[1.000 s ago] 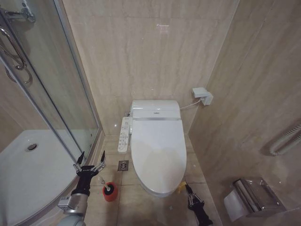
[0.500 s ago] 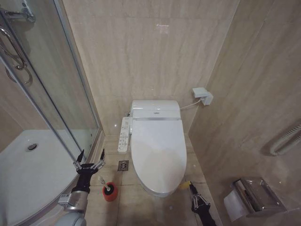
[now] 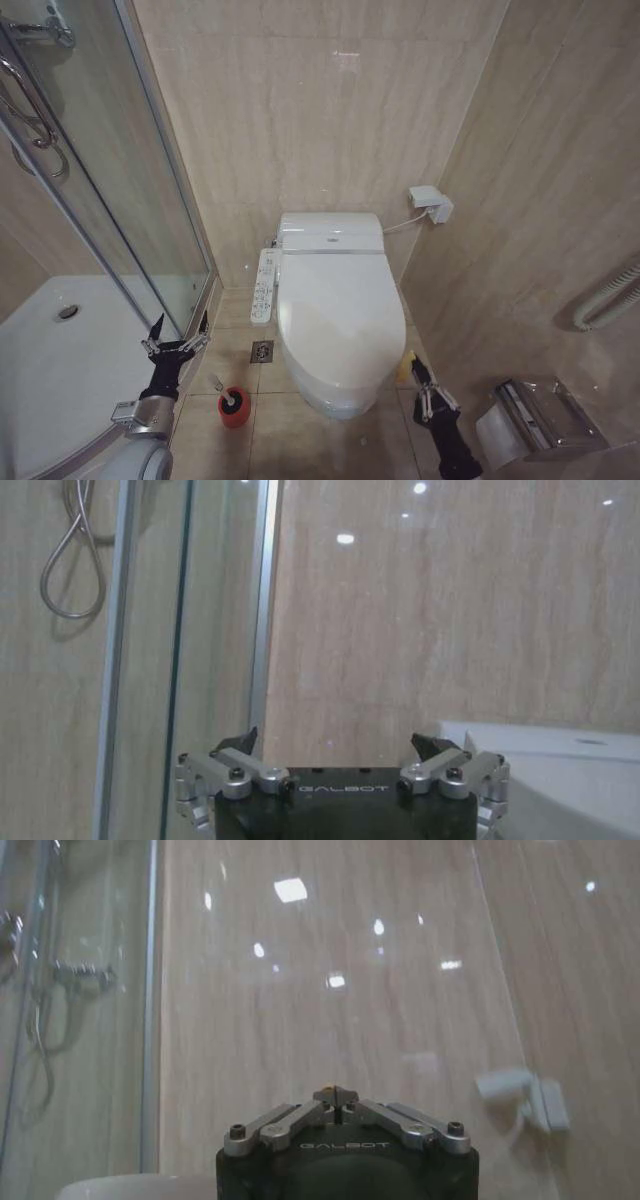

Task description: Open the toilet lid, clean the toilet bowl with a toilet brush, close the toilet lid, and flush.

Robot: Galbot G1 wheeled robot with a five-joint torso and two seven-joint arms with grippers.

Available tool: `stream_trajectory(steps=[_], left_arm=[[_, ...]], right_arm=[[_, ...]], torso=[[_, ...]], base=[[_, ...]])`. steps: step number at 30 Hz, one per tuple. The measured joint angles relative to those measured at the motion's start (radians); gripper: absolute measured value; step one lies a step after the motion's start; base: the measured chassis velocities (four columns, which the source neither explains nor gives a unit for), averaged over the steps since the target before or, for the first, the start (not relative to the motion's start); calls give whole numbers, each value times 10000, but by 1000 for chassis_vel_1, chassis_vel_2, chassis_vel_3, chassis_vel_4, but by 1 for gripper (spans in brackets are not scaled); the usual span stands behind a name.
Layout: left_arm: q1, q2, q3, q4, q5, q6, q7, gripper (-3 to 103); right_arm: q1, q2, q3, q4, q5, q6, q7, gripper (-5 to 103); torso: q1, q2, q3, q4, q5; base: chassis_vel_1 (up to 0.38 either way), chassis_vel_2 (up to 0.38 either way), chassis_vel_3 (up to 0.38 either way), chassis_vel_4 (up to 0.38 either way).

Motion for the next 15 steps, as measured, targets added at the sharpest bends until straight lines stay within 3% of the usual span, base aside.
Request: stream_trajectory(steps=[7,15], left_arm=[[23,-71,83,64,154,13,1,100],[66,-155,140,255,451,57,2,100]], right_arm=[[47,-424,117,1180,317,-567,296,0],[711,-1592,364,2670,1481,-1854,890,0]], torso=[[0,0,0,0,0],[0,-1,1,1,4]], base=[[0,0,0,0],[0,0,0,0]])
